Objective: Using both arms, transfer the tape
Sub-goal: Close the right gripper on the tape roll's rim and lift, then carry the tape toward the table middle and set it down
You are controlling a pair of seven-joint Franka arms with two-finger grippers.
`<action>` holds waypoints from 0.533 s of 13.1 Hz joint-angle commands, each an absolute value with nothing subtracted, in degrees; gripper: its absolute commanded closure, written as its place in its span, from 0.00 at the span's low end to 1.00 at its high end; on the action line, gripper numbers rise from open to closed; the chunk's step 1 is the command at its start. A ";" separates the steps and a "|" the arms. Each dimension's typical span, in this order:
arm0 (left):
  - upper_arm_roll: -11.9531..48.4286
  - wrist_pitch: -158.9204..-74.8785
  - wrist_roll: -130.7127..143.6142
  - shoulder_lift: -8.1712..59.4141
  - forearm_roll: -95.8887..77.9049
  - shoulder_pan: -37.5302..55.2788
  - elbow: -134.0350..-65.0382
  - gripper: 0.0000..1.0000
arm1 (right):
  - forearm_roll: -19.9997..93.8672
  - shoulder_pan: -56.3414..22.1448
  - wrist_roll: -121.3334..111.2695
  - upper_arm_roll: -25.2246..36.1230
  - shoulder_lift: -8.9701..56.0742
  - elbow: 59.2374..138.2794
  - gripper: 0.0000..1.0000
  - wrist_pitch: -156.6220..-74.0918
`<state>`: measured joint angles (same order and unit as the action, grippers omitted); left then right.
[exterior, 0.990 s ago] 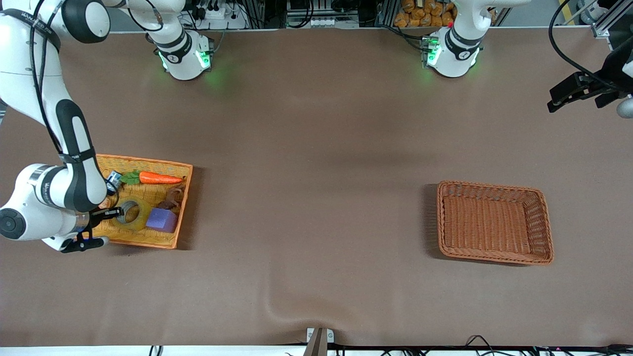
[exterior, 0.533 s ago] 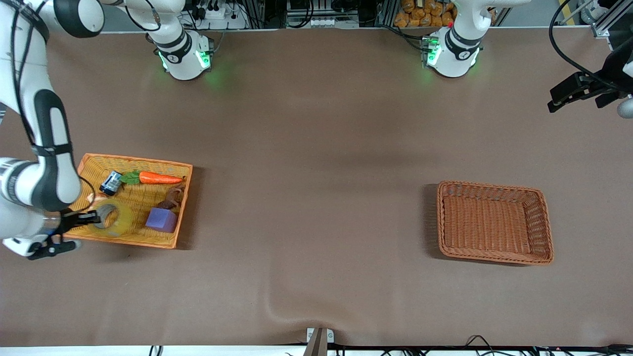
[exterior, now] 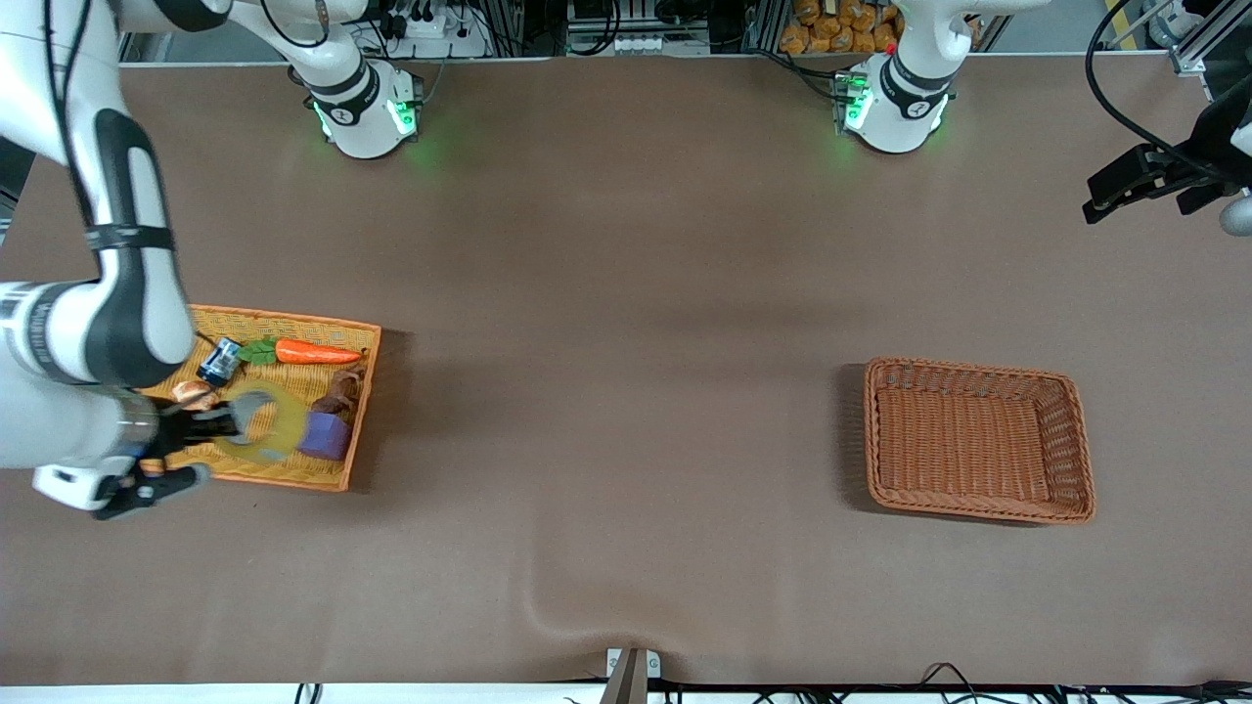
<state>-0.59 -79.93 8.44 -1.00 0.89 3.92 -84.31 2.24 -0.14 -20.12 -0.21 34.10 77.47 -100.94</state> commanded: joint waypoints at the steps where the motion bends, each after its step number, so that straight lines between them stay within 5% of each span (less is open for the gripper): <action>1: -0.53 -79.28 8.88 -0.18 0.00 3.87 -83.50 0.00 | 6.40 -8.23 -6.40 0.00 33.75 77.17 1.00 -98.36; 7: -0.62 -79.28 9.05 1.05 0.44 3.96 -83.50 0.00 | 13.27 -27.75 24.04 0.18 36.29 77.78 1.00 -105.10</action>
<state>-0.59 -79.93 8.44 0.38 0.87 3.94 -84.31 11.47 -24.34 17.92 -0.76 35.25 77.78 -103.26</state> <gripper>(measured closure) 0.000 0.784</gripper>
